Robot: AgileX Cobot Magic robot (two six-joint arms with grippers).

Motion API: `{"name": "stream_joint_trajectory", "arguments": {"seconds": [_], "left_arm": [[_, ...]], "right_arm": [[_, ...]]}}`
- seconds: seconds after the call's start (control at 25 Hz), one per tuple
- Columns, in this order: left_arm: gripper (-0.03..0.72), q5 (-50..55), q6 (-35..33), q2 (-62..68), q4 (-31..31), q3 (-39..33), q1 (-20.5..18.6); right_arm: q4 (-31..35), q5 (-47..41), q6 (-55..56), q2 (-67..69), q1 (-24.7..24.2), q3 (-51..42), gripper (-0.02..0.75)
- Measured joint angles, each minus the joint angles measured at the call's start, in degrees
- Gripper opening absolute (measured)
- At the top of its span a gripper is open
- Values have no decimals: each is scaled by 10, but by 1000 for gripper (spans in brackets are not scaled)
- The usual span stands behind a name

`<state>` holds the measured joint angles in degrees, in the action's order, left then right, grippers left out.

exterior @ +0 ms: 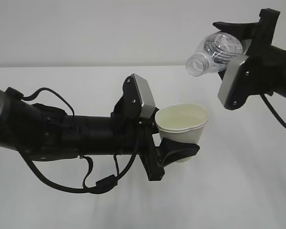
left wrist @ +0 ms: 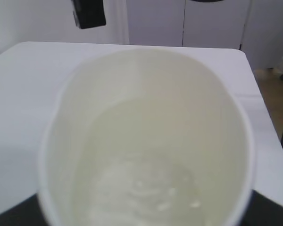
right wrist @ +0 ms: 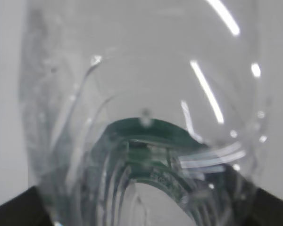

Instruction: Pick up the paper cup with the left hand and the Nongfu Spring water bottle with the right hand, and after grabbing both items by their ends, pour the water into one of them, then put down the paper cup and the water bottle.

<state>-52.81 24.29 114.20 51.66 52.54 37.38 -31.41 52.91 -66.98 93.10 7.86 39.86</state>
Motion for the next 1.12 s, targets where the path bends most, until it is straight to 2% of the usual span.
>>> {"name": "stream_joint_trajectory", "arguments": {"seconds": [0.44, 1.12], "left_arm": [[429, 0, 0, 0, -8, 0, 0], [430, 12, 0, 0, -13, 0, 0]], "right_arm": [[2, 9, 75, 0, 0, 0, 484], [80, 32, 206, 0, 0, 0, 484]]}}
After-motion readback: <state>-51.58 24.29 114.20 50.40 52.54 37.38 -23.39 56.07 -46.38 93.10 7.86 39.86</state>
